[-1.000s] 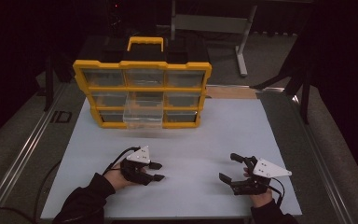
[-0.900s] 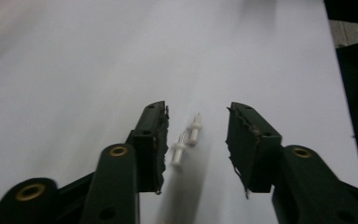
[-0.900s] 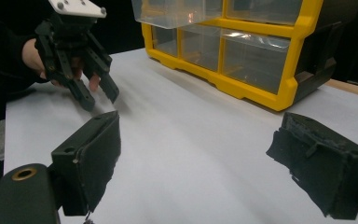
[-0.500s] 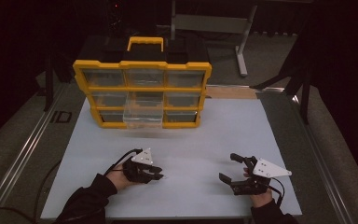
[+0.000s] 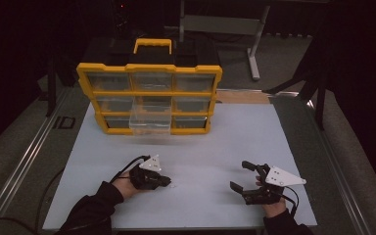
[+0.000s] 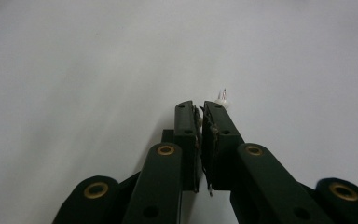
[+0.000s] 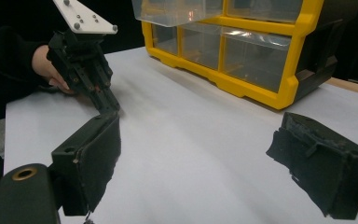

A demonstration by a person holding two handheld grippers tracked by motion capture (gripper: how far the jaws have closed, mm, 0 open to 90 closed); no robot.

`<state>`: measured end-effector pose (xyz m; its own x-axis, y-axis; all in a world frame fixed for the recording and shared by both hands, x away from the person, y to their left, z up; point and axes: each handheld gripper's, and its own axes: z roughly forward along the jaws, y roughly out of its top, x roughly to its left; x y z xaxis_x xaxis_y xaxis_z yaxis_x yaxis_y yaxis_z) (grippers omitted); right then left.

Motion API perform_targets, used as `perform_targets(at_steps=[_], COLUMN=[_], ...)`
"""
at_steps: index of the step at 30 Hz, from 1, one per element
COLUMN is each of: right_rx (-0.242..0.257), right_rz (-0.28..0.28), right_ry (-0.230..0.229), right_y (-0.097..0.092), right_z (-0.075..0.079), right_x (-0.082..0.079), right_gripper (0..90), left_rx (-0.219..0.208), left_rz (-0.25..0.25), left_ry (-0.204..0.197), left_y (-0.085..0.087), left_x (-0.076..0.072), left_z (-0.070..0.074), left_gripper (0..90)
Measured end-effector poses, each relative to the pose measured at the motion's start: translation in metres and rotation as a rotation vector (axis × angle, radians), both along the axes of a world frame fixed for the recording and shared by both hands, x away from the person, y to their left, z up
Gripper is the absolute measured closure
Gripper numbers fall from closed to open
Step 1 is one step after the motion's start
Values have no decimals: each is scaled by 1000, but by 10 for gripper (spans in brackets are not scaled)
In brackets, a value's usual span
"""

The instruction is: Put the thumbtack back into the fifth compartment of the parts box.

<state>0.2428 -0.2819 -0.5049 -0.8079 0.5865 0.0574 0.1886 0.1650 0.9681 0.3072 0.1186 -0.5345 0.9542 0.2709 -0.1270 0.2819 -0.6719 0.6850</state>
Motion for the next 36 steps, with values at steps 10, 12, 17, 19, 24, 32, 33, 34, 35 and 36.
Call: perform_targets(at_steps=[10,12,17,19,24,32,33,34,35,36], right_rx=[4,4,6,4,5,4,4,4,4,4], right_rz=[-1,-1,-1,-1,-1,-1,-1,0,0,0], right_ry=[1,1,1,-1,0,-1,1,1,0,-1], right_y=[0,-1,0,0,0,0,0,0,0,0], right_z=[0,0,0,0,0,1,0,0,1,1], right_x=[0,0,0,0,0,0,0,0,0,0], right_gripper=[137,137,137,137,137,137,137,137,137,137], left_rx=[-19,-25,-45,-56,-72,-85,-85,-84,-82,-88], left_rz=[12,11,12,11,8,-9,-9,-8,-10,-10], left_ry=[-21,-28,-47,-61,-87,-111,-111,-116,-120,-118], left_y=[4,5,7,8,10,13,14,14,15,16], left_x=[1,0,-1,-1,-1,1,1,1,1,1], left_z=[9,13,26,34,49,68,70,72,73,75], left_gripper=[854,854,854,854,854,854,854,854,854,854])
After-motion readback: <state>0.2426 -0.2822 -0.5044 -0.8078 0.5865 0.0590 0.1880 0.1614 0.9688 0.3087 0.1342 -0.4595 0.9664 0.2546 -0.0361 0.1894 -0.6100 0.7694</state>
